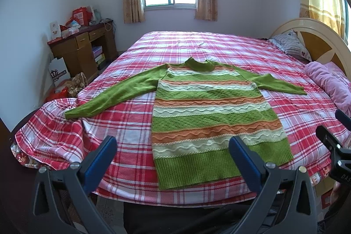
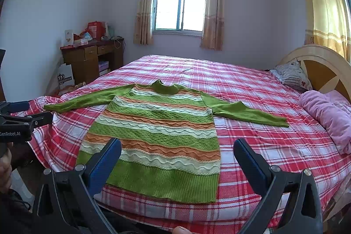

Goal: Fold small clothes

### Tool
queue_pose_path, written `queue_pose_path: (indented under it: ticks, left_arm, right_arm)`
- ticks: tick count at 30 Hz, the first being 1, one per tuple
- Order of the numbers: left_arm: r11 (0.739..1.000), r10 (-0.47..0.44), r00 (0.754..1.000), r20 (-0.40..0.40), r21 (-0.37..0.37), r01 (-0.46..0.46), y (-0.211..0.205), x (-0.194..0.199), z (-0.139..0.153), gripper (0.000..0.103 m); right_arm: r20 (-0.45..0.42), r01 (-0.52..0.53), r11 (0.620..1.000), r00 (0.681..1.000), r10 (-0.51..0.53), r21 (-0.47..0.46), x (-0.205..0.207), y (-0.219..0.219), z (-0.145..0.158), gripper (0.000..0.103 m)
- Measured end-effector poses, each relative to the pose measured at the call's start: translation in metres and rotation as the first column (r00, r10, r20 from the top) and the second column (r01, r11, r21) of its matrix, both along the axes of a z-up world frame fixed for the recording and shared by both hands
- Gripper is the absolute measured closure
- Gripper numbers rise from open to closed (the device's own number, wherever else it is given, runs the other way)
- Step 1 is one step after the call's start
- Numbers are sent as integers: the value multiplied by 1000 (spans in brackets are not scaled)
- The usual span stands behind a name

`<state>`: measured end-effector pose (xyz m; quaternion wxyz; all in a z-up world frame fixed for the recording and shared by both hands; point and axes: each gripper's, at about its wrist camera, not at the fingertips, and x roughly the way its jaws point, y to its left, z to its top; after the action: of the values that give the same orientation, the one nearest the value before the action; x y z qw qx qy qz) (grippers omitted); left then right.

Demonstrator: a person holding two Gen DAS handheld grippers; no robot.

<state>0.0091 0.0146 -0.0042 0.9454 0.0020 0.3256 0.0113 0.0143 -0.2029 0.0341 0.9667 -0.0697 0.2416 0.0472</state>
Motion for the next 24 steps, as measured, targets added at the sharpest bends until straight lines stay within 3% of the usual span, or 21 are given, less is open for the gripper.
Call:
queue_pose_path:
  ticks: [24]
  left_arm:
    - [1000, 1, 1000, 1, 0, -1, 1, -1, 0, 0]
  right_arm:
    - [-2, -2, 1000, 1000, 2, 2, 0, 2, -1, 1]
